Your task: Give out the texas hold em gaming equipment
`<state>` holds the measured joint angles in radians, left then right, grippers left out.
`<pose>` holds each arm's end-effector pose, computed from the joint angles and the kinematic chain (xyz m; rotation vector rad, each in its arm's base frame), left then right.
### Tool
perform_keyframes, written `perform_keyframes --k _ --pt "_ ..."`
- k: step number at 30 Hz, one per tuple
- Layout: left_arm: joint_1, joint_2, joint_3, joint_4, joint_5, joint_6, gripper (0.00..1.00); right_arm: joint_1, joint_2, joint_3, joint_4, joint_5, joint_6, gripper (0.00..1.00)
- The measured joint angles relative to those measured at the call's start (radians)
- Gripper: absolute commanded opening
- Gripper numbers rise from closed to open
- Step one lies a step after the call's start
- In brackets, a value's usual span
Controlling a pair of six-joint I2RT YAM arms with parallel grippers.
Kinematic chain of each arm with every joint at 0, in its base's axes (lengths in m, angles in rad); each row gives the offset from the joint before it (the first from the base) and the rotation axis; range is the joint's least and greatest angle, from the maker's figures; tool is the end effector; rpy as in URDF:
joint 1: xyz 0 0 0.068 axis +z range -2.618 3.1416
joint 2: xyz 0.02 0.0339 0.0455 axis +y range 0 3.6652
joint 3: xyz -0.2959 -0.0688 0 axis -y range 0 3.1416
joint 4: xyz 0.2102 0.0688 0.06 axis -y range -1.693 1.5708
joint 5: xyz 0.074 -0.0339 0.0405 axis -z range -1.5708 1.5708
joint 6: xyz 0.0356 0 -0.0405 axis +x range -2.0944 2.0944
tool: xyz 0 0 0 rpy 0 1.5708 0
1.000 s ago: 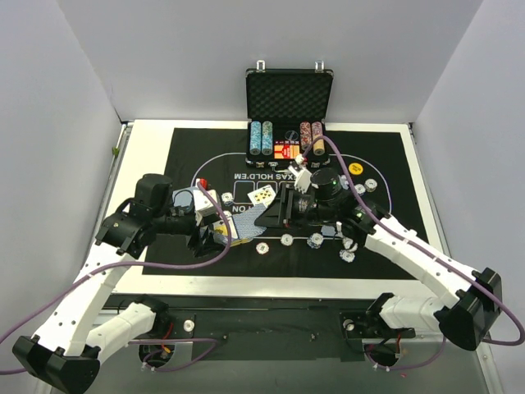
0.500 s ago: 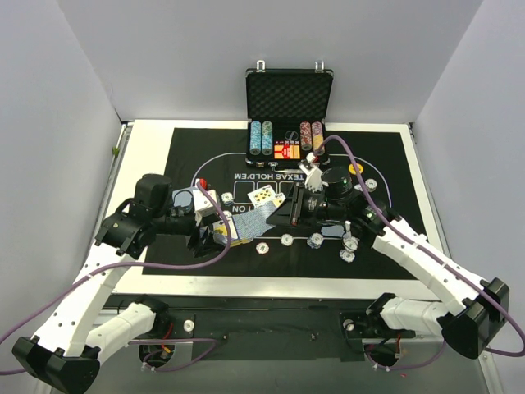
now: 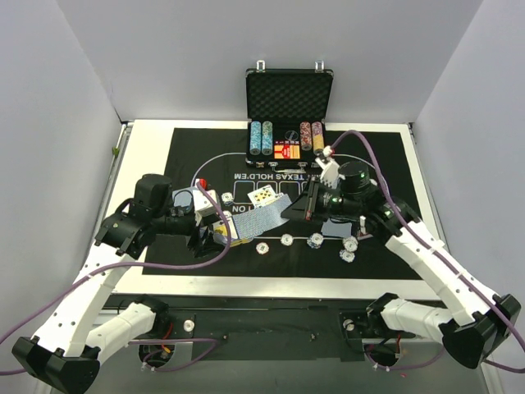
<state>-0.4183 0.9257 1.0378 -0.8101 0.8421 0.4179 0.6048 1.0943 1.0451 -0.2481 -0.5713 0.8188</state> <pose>0.0980 -0.0727 0.3703 1.2573 1.7464 -0.9435 0.1508 0.1276 0.3956 -0.2253 2.1004 1.4562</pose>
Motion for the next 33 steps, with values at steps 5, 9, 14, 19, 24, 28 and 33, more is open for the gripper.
perform_keyframes --k 5,9,14,19,24,28,33 --pt "0.0 -0.003 0.0 0.003 0.002 0.0 0.0 -0.061 -0.007 0.119 -0.119 0.04 -0.084 0.0" --pt "0.0 -0.004 0.0 0.003 0.004 0.0 0.0 -0.073 0.036 0.242 -0.204 0.146 -0.175 0.0" --pt "0.0 -0.005 0.0 0.003 0.007 0.0 0.0 -0.029 0.229 0.344 -0.296 0.367 -0.306 0.0" --pt "0.0 -0.006 0.0 0.003 0.007 -0.001 0.0 0.056 0.6 0.52 -0.396 0.707 -0.428 0.0" --pt "-0.002 -0.009 0.0 0.002 0.007 0.0 0.0 0.115 0.854 0.671 -0.46 0.981 -0.494 0.0" --pt "-0.005 -0.01 0.0 0.002 0.007 0.0 0.0 0.134 0.967 0.774 -0.486 1.104 -0.529 0.0" --pt "-0.006 -0.01 0.0 0.002 0.007 0.0 0.0 0.15 1.083 0.859 -0.504 1.198 -0.558 0.0"
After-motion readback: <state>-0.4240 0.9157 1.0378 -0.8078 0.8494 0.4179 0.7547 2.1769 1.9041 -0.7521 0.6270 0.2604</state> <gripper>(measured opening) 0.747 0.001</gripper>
